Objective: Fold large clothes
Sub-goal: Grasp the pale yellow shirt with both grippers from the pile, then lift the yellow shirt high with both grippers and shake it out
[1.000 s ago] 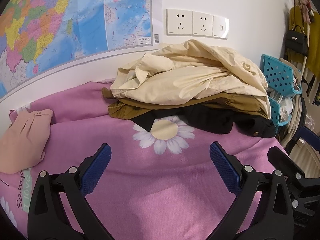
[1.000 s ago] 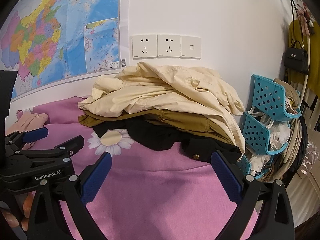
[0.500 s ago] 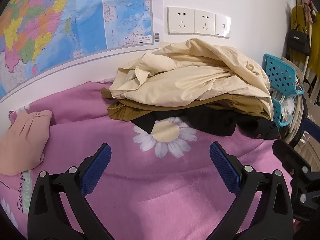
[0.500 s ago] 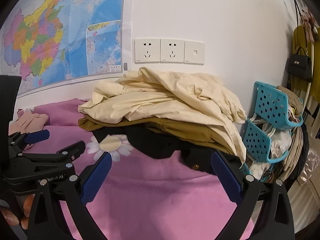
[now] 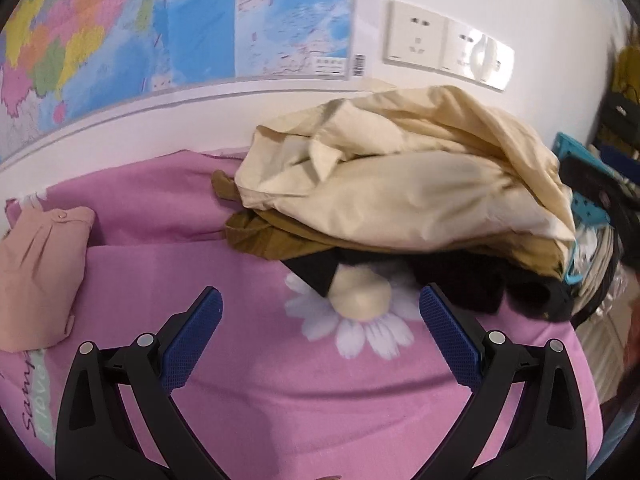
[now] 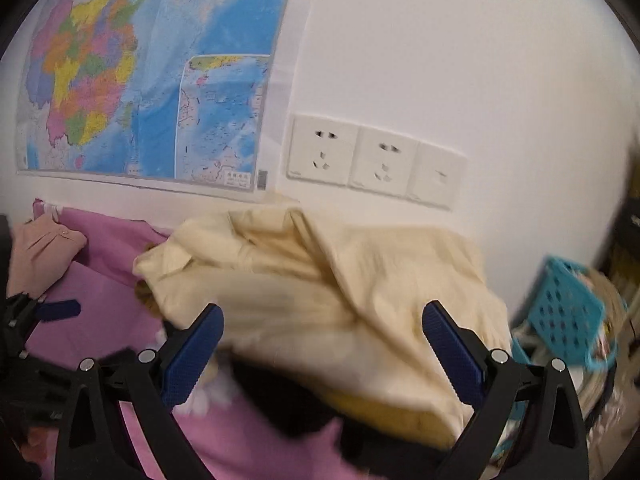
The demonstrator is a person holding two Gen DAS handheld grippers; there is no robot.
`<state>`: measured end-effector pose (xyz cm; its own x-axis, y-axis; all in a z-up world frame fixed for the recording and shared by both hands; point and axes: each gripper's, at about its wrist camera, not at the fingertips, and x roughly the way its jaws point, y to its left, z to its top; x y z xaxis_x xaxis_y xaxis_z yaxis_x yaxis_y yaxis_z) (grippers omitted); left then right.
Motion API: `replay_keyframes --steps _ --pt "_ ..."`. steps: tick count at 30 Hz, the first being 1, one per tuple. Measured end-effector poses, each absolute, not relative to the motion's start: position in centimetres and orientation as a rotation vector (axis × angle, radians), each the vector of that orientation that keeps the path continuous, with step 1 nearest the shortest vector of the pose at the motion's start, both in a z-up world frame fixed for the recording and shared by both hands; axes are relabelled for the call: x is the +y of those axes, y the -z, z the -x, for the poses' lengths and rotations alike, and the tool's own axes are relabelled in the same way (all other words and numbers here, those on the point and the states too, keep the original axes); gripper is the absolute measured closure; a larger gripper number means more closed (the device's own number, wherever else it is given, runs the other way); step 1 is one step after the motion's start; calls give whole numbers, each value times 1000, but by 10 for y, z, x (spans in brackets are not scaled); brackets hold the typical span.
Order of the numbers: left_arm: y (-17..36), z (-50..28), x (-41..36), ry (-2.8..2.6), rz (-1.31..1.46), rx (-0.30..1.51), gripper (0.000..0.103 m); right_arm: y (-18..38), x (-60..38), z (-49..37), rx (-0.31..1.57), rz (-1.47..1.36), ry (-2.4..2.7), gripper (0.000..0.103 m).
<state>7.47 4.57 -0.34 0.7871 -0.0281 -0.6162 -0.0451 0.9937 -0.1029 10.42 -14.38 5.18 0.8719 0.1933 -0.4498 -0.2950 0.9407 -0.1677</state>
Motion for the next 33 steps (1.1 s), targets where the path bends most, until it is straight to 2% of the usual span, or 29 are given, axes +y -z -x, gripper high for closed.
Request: replay_keyframes --steps 12,14,15,16,18,19,21,33 --pt "14 -114 81 -72 131 700 6 -36 -64 -244 546 589 -327 6" --pt "19 -119 83 -80 128 724 6 -30 -53 -259 591 629 -368 9" --pt "21 -122 85 -82 128 731 6 -26 -49 -266 605 655 -364 22" --pt "22 -125 87 -85 127 731 6 -22 -44 -271 630 683 -379 30" --pt "26 -130 90 -89 119 740 6 -20 -39 -275 668 692 -423 83" --pt "27 -130 91 -92 116 739 6 -22 -38 -273 663 702 -424 88" --pt "29 -132 96 -95 121 739 6 -32 -39 -262 618 710 -419 93" --pt "15 -128 87 133 155 618 6 -204 -180 -177 352 209 -415 97"
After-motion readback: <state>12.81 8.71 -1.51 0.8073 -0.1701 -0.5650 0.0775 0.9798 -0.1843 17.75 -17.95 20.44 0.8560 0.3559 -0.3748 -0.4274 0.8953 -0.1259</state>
